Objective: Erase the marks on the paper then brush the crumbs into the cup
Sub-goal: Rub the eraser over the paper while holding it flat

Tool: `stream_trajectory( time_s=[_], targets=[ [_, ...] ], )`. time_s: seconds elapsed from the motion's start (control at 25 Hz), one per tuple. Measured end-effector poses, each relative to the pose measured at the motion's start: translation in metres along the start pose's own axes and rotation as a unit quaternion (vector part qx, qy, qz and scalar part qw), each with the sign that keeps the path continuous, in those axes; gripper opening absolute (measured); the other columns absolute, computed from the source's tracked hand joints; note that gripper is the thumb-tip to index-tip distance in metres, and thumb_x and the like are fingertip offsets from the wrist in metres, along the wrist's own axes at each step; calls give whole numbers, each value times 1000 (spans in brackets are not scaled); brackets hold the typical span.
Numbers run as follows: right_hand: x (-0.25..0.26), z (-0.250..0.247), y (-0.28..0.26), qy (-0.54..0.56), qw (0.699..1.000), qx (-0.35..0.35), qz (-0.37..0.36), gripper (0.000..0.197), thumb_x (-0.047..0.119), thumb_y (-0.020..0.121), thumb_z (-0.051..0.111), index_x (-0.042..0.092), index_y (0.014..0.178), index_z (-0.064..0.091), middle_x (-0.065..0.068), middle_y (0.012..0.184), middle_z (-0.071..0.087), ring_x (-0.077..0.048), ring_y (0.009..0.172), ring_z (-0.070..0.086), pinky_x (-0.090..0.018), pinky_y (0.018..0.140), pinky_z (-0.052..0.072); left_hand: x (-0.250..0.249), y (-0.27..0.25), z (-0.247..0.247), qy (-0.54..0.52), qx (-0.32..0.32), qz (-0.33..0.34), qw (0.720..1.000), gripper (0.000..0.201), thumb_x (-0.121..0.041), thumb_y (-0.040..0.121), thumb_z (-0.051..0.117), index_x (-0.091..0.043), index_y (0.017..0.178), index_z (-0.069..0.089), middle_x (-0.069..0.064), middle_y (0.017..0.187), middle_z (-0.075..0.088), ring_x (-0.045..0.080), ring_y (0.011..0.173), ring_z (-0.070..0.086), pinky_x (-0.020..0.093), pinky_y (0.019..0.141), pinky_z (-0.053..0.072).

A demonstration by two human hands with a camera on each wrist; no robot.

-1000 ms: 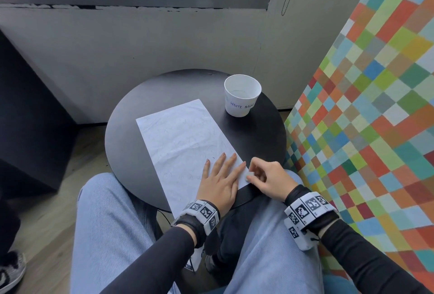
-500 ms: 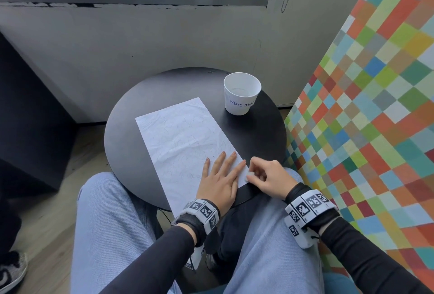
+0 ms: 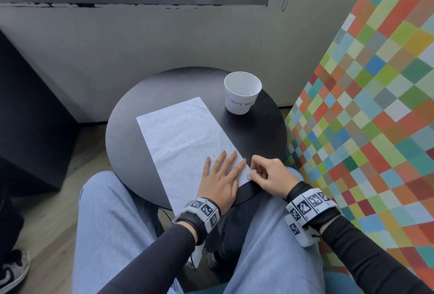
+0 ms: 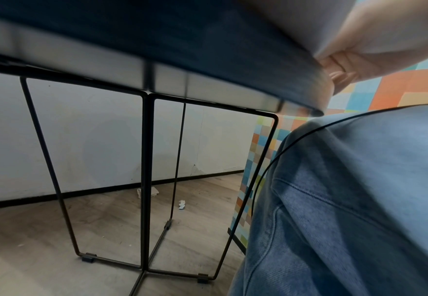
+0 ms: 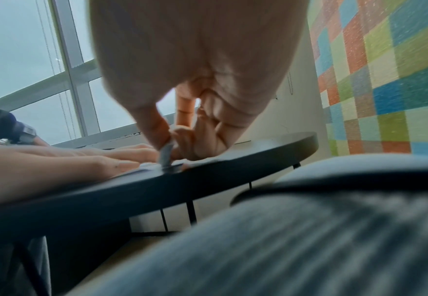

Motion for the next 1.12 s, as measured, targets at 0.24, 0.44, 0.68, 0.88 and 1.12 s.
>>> stream_trajectory(
  time_s=[0.24,0.44,0.68,0.88,1.12],
  targets=[
    [0,-1,1,-9,1000,-9,3,16,12,82,63,14,72,50,1,56,50,-11,52,45,-14,54,35,-1,1,0,-3,14,-3,1000,53,-34,95,31,-36,147,42,-4,153,42,24,142,38,56,112,31],
    [-3,-4,0,-6,1000,-13,13,16,11,81,62,15,70,50,1,55,50,-10,52,44,-12,53,33,0,1,1,-5,20,1,1000,53,-33,93,33,-43,145,38,-3,154,40,25,143,34,54,114,21],
    [-3,-4,0,-1,1000,-8,12,18,10,81,61,16,69,49,4,55,48,-10,51,43,-14,53,33,-1,1,1,-2,40,-8,999,53,-34,94,32,-45,146,37,-3,155,39,25,144,34,57,114,27],
    [-1,-5,1,-9,1000,-13,-3,17,13,82,62,17,71,49,1,57,51,-12,52,45,-18,53,36,-1,1,5,-13,81,-15,997,53,-34,93,33,-43,145,39,-3,153,42,25,141,38,58,111,31],
    [-8,-15,2,-5,998,-59,28,18,15,80,60,21,69,47,-1,54,49,-14,51,44,-29,53,40,-2,7,2,8,161,-22,987,58,-42,97,3,-47,154,10,-5,165,7,24,152,2,56,118,-1]
  ],
)
Point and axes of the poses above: each hand's wrist, its own y-axis towards the middle knuckle, its own z-axis out of the palm, x = y × z, the point moved 9 cm from there along y, towards the middle knuckle
